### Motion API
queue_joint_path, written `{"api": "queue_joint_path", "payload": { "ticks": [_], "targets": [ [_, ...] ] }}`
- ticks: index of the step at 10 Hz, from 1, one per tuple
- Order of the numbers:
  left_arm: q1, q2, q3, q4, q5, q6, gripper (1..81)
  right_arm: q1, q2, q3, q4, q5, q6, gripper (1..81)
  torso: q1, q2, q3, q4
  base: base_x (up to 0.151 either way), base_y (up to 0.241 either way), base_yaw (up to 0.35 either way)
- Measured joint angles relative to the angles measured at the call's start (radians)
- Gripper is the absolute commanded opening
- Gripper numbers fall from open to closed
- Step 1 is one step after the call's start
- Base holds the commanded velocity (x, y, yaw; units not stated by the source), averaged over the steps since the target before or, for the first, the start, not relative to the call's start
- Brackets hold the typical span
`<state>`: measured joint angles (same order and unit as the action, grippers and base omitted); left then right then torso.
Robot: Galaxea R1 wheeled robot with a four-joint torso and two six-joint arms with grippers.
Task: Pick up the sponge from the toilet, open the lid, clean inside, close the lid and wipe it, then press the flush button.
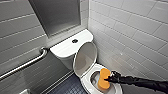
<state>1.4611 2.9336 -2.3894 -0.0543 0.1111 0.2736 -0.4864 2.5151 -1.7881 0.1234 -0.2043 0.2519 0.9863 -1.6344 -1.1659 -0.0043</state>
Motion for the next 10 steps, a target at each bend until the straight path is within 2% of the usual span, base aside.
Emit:
{"api": "queue_joint_path", "payload": {
  "ticks": [2, 5, 7, 10],
  "targets": [
    [-0.002, 0.012, -0.009, 0.000, -0.002, 0.014, 81.1, 0.032, 0.014, -0.017, 0.000, -0.009, 0.001, 1.0, 0.000, 0.000, -0.027, 0.000, 0.000, 0.000, 0.000],
    [-0.008, 0.014, -0.009, 0.000, -0.003, 0.014, 81.1, 0.117, 0.059, -0.085, 0.001, -0.028, 0.002, 1.0, 0.001, 0.001, -0.031, 0.000, 0.000, 0.000, 0.000],
    [-0.006, 0.010, -0.009, 0.000, -0.003, 0.014, 81.1, 0.113, 0.119, -0.148, 0.000, -0.055, 0.002, 1.0, 0.001, 0.001, -0.032, 0.000, 0.000, 0.000, 0.000],
    [-0.006, 0.005, -0.008, 0.000, -0.001, 0.014, 81.1, 0.116, 0.195, -0.224, -0.001, -0.056, 0.002, 1.0, 0.021, -0.030, -0.032, 0.000, 0.000, 0.000, 0.000]
  ]
}}
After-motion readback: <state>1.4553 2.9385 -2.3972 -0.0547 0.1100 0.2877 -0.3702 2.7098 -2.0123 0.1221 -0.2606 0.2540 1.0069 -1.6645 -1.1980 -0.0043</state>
